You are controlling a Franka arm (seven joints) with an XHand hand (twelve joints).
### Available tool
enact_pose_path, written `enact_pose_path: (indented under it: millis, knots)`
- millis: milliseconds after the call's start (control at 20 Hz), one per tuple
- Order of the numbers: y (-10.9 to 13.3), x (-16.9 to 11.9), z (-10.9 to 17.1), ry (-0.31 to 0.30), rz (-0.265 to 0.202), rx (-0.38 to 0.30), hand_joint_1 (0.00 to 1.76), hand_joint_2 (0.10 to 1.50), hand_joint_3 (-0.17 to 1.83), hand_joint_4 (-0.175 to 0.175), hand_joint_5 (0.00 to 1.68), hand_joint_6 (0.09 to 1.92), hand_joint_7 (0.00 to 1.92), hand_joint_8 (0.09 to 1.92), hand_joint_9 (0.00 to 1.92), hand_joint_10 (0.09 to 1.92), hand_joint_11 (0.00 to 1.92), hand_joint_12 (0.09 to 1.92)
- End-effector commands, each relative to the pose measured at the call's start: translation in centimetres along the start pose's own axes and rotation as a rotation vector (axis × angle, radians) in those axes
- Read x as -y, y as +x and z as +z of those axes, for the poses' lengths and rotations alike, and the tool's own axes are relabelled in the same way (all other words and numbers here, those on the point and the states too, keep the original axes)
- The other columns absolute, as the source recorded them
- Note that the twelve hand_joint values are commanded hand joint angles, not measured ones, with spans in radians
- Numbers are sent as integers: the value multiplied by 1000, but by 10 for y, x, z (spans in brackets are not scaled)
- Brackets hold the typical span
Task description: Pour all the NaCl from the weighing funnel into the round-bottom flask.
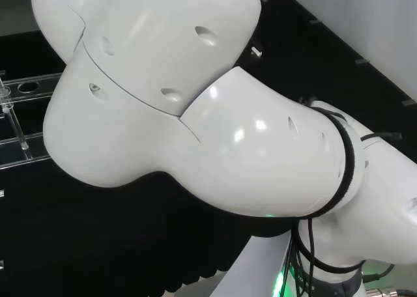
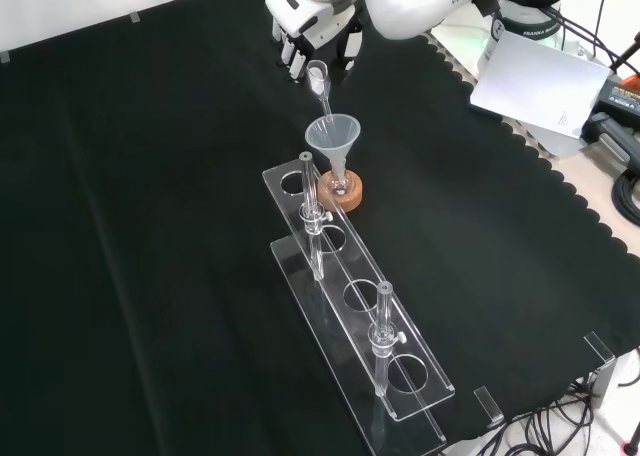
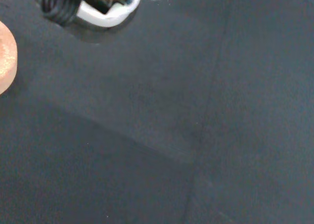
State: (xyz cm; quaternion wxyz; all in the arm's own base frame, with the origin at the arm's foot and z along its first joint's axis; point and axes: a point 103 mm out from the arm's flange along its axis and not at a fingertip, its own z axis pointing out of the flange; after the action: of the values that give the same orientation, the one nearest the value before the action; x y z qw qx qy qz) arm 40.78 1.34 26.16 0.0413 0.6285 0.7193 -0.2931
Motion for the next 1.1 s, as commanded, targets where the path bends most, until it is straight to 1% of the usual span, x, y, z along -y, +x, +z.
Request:
enact_pose_path:
  millis: [50, 500, 1100]
  knots:
    - [1, 0, -2, -3, 3, 24, 1114, 721, 544, 175, 1268, 638, 1091, 505, 1439, 87, 1216, 775]
    - [5, 0, -8, 0, -1, 85, 1114, 720, 544, 175, 1270, 635, 1091, 504, 1439, 87, 1216, 774]
    - [8, -3, -14, 19, 14, 127, 1115, 720, 543, 175, 1272, 631, 1088, 502, 1438, 87, 1213, 772]
